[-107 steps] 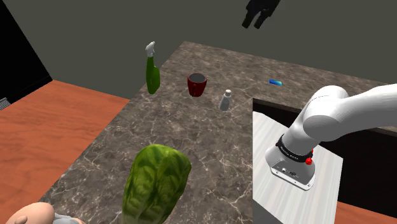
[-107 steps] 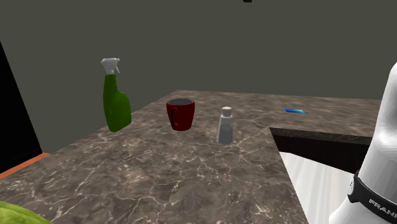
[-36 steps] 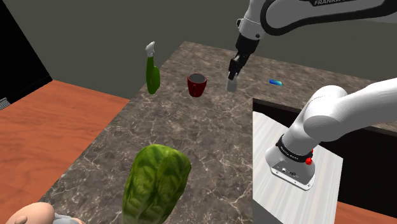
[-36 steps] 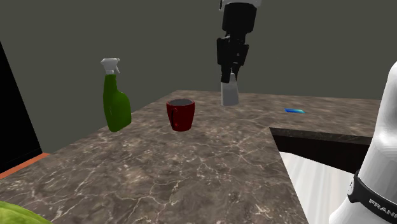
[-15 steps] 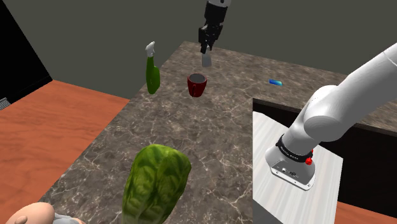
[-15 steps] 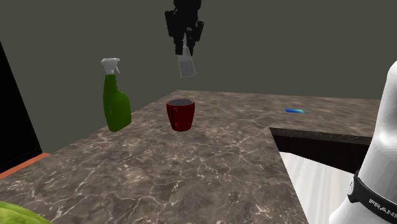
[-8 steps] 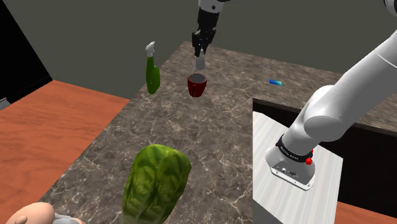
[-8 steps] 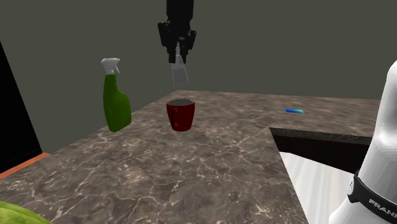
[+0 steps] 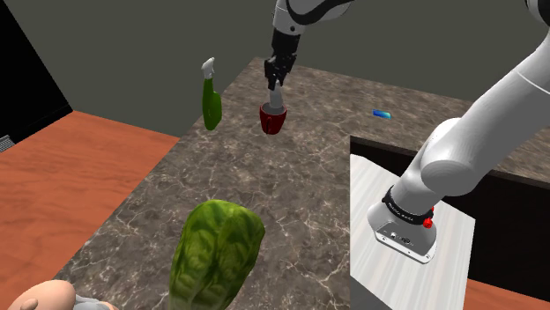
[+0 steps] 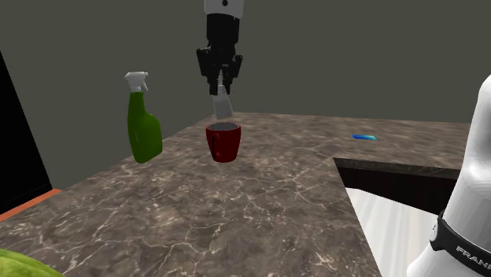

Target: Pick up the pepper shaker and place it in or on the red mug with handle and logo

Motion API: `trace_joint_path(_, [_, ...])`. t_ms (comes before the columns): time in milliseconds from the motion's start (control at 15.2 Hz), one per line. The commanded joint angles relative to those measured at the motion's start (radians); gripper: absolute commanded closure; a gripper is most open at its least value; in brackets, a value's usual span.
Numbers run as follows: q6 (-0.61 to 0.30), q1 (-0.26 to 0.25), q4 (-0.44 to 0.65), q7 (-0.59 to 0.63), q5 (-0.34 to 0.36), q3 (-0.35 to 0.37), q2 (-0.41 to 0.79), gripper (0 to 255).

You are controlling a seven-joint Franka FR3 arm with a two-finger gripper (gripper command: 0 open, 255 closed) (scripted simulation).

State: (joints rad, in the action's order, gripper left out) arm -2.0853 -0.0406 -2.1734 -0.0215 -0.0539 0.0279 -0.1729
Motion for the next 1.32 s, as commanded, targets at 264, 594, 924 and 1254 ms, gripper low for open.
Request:
trace_joint_path(264, [-0.066, -0.001, -0.049, -0.002, -0.002, 0.001, 0.016, 255])
trace_joint_path(594, [-0.066, -0.001, -0.049, -0.002, -0.002, 0.001, 0.016, 255])
trace_joint_path(924, [-0.066, -0.001, -0.049, -0.002, -0.002, 0.001, 0.016, 0])
trace_joint_path(1254, [0.035, 0.001, 0.013, -0.001, 0.000, -0.002, -0.022, 0])
